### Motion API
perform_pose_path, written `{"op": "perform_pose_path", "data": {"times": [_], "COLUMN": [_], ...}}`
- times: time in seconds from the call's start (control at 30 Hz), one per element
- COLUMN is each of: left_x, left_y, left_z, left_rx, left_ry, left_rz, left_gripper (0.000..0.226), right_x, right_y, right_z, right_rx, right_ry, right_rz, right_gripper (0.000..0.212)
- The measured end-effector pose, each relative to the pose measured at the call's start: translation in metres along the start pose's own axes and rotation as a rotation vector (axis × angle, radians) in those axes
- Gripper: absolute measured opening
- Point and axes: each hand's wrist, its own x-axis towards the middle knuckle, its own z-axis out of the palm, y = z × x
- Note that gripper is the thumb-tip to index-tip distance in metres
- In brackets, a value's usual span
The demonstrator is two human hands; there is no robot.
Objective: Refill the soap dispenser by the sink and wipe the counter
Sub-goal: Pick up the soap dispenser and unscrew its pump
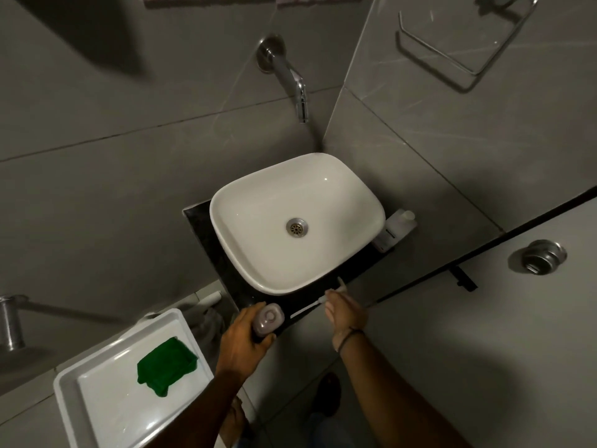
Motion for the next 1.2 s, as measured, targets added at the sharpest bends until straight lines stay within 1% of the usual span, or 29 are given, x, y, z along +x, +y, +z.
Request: {"op": "perform_pose_path", "data": {"times": [0.13,0.3,0.43,0.73,0.83,0.9,0.97,1.0,1.07,1.13,1.2], "left_x": [-0.001,-0.002,-0.001,-0.002,-0.002,-0.004,-0.010,-0.016,-0.027,-0.034,-0.027], "left_y": [-0.001,0.000,0.001,0.001,0.003,0.009,0.015,0.018,0.026,0.040,0.067], "left_z": [0.003,0.008,0.008,0.009,0.008,0.004,-0.004,-0.009,-0.023,-0.034,-0.033], "left_rx": [0.013,-0.003,0.013,0.031,0.028,0.011,-0.035,-0.031,0.041,0.104,0.147], "left_ry": [0.016,0.036,0.041,0.034,0.010,-0.017,-0.030,-0.018,0.032,0.065,0.075], "left_rz": [-0.036,-0.053,-0.083,-0.128,-0.142,-0.169,-0.190,-0.174,-0.077,0.045,0.162], "left_gripper": [0.068,0.065,0.065,0.068,0.078,0.097,0.115,0.119,0.117,0.109,0.099], "right_x": [0.018,0.035,0.042,0.046,0.043,0.040,0.036,0.035,0.032,0.031,0.032], "right_y": [0.009,0.006,0.010,0.013,0.012,0.010,0.007,0.004,0.000,-0.004,-0.010], "right_z": [0.010,0.022,0.021,0.021,0.021,0.020,0.016,0.012,0.001,-0.012,-0.027], "right_rx": [-0.066,-0.130,-0.194,-0.170,-0.141,-0.121,-0.120,-0.118,-0.093,-0.084,-0.107], "right_ry": [0.022,0.021,0.039,0.045,0.039,0.021,0.020,0.028,0.055,0.085,0.111], "right_rz": [0.060,0.068,0.110,0.123,0.120,0.134,0.154,0.160,0.147,0.109,0.065], "right_gripper": [0.030,0.032,0.035,0.039,0.041,0.039,0.030,0.029,0.032,0.035,0.028]}}
